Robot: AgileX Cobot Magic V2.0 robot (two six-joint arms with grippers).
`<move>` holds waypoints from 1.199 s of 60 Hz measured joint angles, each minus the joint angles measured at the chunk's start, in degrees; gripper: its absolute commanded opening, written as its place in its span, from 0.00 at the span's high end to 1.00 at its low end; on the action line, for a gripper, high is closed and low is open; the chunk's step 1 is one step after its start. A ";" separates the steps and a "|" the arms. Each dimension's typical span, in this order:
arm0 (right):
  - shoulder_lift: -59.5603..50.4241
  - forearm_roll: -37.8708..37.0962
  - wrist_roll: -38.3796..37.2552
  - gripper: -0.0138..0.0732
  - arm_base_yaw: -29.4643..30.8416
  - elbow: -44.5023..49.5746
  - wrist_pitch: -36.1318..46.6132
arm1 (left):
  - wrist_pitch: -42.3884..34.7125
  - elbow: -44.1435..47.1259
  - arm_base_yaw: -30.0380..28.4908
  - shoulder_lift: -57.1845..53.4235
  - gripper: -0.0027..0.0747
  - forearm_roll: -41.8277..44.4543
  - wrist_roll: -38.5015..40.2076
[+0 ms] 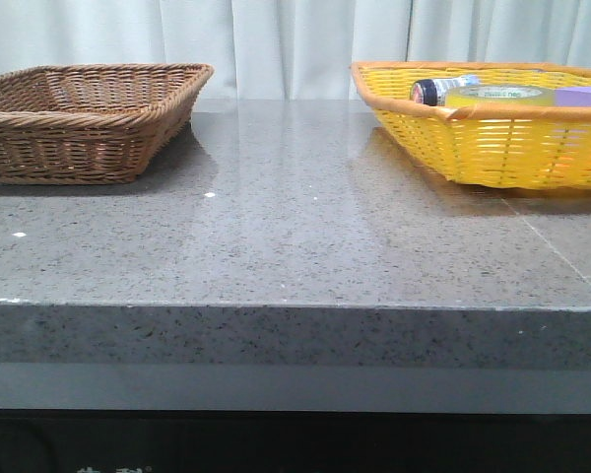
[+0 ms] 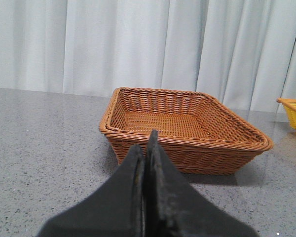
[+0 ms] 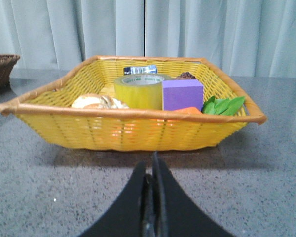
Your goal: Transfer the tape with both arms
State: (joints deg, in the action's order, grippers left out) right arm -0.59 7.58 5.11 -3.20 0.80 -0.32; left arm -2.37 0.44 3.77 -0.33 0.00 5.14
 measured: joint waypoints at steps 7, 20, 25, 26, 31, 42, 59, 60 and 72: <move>0.00 0.25 0.00 0.92 0.00 -4.32 -2.60 | 3.42 -2.71 0.00 0.00 0.99 0.00 0.00; 0.28 0.29 0.00 0.92 0.00 -18.21 -12.89 | 14.75 -18.67 0.00 0.12 0.99 0.00 0.00; 2.66 0.38 0.00 0.92 0.00 -24.29 -16.85 | 20.43 -25.32 0.00 1.78 0.99 0.00 0.00; 3.19 0.38 0.00 0.92 0.00 -25.17 -17.41 | 21.33 -26.88 0.00 2.15 0.99 0.00 0.00; 7.26 0.38 0.00 0.92 0.00 -30.46 -20.78 | 26.89 -32.61 0.00 4.92 0.99 0.00 0.00; 16.81 0.38 0.00 0.92 0.00 -39.89 -27.68 | 36.90 -42.61 0.00 11.99 0.99 0.00 0.00; 28.40 0.38 0.00 0.92 0.00 -44.37 -33.88 | 42.19 -44.98 0.00 20.45 0.99 -0.32 0.00; 28.82 0.38 0.00 0.92 0.00 -44.37 -34.03 | 42.19 -44.84 0.00 20.83 0.99 -0.32 0.00; 34.09 0.38 0.00 0.92 0.00 -44.37 -34.39 | 42.19 -42.49 0.00 22.87 0.99 -0.32 0.00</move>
State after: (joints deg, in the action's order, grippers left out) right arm 33.50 7.96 5.11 -3.20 -43.57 -34.71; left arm 39.82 -42.05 3.77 22.54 -0.32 5.14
